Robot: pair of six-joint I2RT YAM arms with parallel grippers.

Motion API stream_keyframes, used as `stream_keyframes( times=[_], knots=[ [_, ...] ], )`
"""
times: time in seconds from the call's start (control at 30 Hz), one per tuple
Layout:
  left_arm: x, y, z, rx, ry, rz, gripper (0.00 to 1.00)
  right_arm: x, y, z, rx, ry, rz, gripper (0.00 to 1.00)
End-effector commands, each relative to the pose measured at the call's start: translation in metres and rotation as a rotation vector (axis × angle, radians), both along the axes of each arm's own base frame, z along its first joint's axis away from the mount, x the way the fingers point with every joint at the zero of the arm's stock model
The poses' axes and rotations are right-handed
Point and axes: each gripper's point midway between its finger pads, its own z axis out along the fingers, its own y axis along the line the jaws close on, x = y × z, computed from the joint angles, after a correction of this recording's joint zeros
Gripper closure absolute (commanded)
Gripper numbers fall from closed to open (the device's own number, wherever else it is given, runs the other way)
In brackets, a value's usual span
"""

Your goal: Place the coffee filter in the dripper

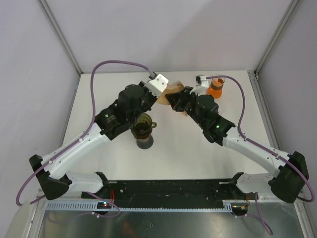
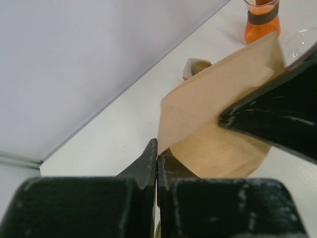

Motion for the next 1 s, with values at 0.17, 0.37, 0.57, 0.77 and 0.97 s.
stream_keyframes(
  times=[0.17,0.37,0.57,0.77,0.97],
  knots=[
    [-0.009,0.026,0.026,-0.128,0.036,-0.011,0.33,0.003,-0.018,0.004,-0.206,0.012,0.014,1.00],
    [-0.038,0.045,0.032,-0.145,0.117,-0.059,0.06,-0.010,-0.024,0.002,-0.469,0.103,0.121,1.00],
    [-0.069,0.067,0.064,-0.212,0.154,-0.121,0.01,-0.037,-0.003,-0.003,-0.647,0.213,0.367,1.00],
    [-0.065,0.097,0.067,-0.260,0.153,-0.011,0.00,-0.062,0.025,-0.007,-0.770,0.266,0.515,1.00],
    [-0.056,0.115,0.042,-0.258,0.208,0.081,0.00,-0.075,0.042,-0.028,-0.882,0.320,0.579,1.00]
  ],
)
